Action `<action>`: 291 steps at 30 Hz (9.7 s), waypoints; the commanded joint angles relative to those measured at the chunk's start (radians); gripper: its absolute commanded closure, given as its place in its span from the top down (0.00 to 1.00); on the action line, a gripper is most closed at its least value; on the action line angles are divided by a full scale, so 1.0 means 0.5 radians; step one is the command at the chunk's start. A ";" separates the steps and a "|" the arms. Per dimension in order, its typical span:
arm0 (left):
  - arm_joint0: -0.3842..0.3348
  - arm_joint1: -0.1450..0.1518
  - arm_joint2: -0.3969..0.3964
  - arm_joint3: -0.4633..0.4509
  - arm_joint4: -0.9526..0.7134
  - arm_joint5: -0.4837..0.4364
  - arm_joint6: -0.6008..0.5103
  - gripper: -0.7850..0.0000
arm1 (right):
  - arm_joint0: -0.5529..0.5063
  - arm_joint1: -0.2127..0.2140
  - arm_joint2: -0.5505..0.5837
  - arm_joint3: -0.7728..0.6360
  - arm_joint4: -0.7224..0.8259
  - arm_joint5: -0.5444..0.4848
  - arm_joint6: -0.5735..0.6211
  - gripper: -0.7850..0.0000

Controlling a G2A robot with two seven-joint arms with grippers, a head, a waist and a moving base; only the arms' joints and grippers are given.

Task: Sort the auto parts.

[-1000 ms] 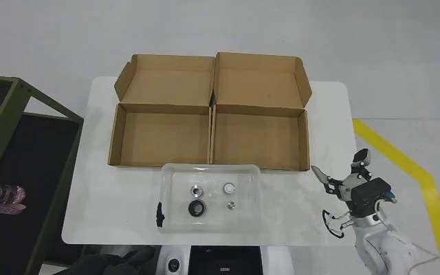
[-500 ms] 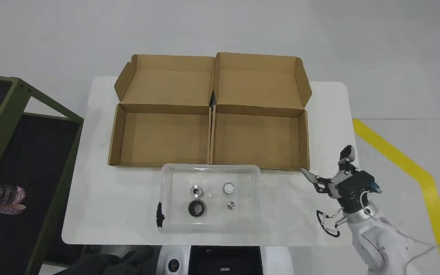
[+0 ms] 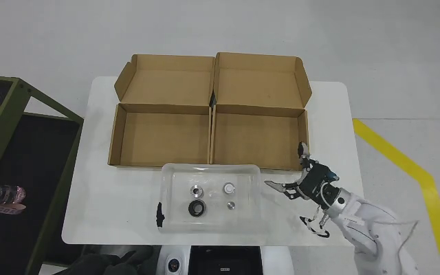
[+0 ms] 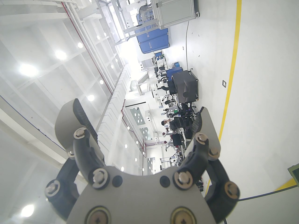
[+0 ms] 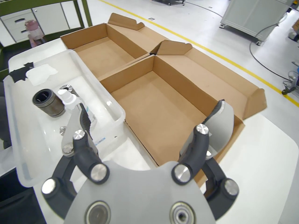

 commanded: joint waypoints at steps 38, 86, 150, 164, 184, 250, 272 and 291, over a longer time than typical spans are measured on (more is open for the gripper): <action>0.000 0.000 0.000 0.000 0.000 0.000 0.000 1.00 | 0.561 0.033 -0.943 0.131 0.084 -0.137 1.046 1.00; 0.000 0.000 0.000 0.000 0.000 0.000 0.000 1.00 | 0.701 0.103 -0.964 -0.089 0.022 0.008 0.796 0.00; 0.000 0.000 0.000 0.000 0.000 0.000 0.000 1.00 | 1.414 0.010 -1.057 0.933 0.404 0.455 0.499 0.00; 0.000 0.000 0.000 0.000 0.000 0.000 0.000 1.00 | 1.667 -0.049 -1.234 1.268 0.461 0.484 0.669 0.00; 0.000 0.000 0.000 0.000 0.000 0.000 0.000 1.00 | 1.761 -0.078 -1.266 1.319 0.440 0.492 0.670 1.00; 0.000 0.000 0.000 0.000 0.000 0.000 0.000 1.00 | 0.783 0.187 -1.235 0.012 0.086 -0.031 1.519 1.00; 0.000 0.000 0.000 0.000 0.000 0.000 0.000 1.00 | 0.876 0.184 -1.420 0.189 -0.024 0.022 1.635 0.68; 0.000 0.000 0.000 0.000 0.000 0.000 0.000 1.00 | 0.947 0.178 -1.524 0.260 0.068 0.036 1.730 0.00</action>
